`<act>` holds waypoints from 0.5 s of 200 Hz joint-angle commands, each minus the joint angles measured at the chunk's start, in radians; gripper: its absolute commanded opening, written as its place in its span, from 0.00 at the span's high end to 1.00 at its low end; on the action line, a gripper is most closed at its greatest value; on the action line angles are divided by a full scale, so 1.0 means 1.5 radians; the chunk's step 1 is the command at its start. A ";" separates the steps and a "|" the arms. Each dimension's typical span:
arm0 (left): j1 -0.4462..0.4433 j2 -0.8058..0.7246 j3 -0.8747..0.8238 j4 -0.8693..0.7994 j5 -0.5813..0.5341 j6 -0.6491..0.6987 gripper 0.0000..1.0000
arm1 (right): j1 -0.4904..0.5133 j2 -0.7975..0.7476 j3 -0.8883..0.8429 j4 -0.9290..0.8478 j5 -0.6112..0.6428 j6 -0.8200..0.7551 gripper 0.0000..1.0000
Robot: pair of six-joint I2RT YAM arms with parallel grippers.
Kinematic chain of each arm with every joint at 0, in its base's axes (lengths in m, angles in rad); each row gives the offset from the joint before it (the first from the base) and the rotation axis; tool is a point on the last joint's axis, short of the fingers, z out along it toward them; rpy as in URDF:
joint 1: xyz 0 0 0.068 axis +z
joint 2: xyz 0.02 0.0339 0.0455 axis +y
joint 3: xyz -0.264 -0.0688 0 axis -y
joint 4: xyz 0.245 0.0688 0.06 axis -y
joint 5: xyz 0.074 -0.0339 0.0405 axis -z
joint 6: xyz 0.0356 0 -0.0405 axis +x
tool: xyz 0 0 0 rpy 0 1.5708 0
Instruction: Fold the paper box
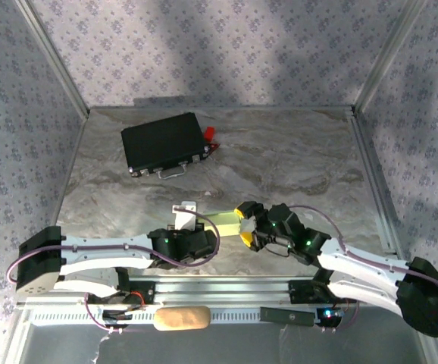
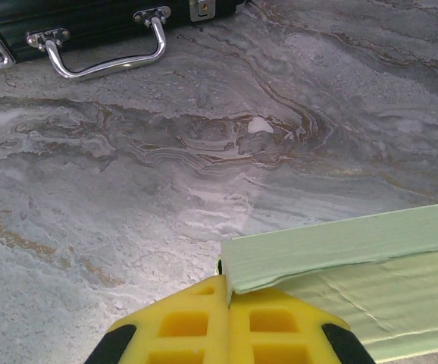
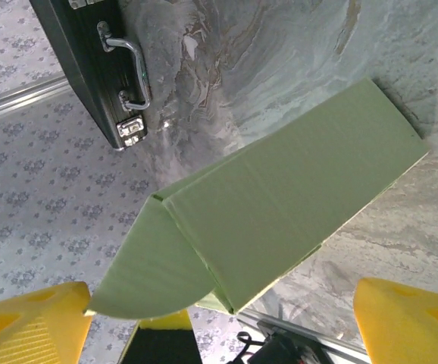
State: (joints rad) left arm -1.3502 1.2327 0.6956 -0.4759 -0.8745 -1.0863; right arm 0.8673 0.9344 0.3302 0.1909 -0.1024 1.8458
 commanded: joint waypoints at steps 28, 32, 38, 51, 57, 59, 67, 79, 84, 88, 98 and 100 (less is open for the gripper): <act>-0.009 0.004 0.027 -0.033 -0.005 0.002 1.00 | -0.026 -0.002 0.005 0.016 -0.013 0.002 0.27; -0.010 0.003 0.027 -0.033 -0.005 0.001 1.00 | -0.025 -0.002 0.005 0.013 -0.014 0.002 0.29; -0.011 0.001 0.027 -0.033 -0.004 0.001 0.98 | -0.025 -0.001 0.004 0.013 -0.014 0.001 0.32; -0.012 -0.003 0.027 -0.030 -0.002 0.004 0.97 | -0.027 0.004 0.001 0.015 -0.014 -0.001 0.37; -0.010 -0.004 0.026 -0.028 0.000 0.007 0.96 | -0.028 0.007 0.000 0.016 -0.015 0.000 0.39; -0.011 -0.004 0.026 -0.028 0.000 0.007 0.96 | -0.027 0.009 0.000 0.017 -0.015 0.000 0.39; -0.011 -0.005 0.026 -0.026 0.001 0.009 0.95 | -0.027 0.014 -0.004 0.024 -0.016 0.001 0.41; -0.011 -0.005 0.029 -0.027 0.004 0.012 0.95 | -0.027 0.021 -0.002 0.028 -0.018 0.001 0.42; -0.011 -0.005 0.029 -0.026 0.004 0.013 0.95 | -0.027 0.021 -0.001 0.029 -0.018 0.002 0.42; -0.011 -0.005 0.028 -0.025 0.004 0.015 0.95 | -0.026 0.023 -0.002 0.030 -0.018 0.001 0.42; -0.010 -0.004 0.027 -0.022 0.007 0.018 0.94 | -0.027 0.025 0.000 0.027 -0.016 0.001 0.43; -0.011 -0.005 0.028 -0.022 0.007 0.019 0.94 | -0.027 0.025 0.000 0.026 -0.016 0.000 0.44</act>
State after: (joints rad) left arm -1.3563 1.2327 0.7082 -0.5018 -0.8753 -1.0817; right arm 0.8303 0.9596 0.3298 0.2306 -0.1207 1.8473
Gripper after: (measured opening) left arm 0.058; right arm 0.579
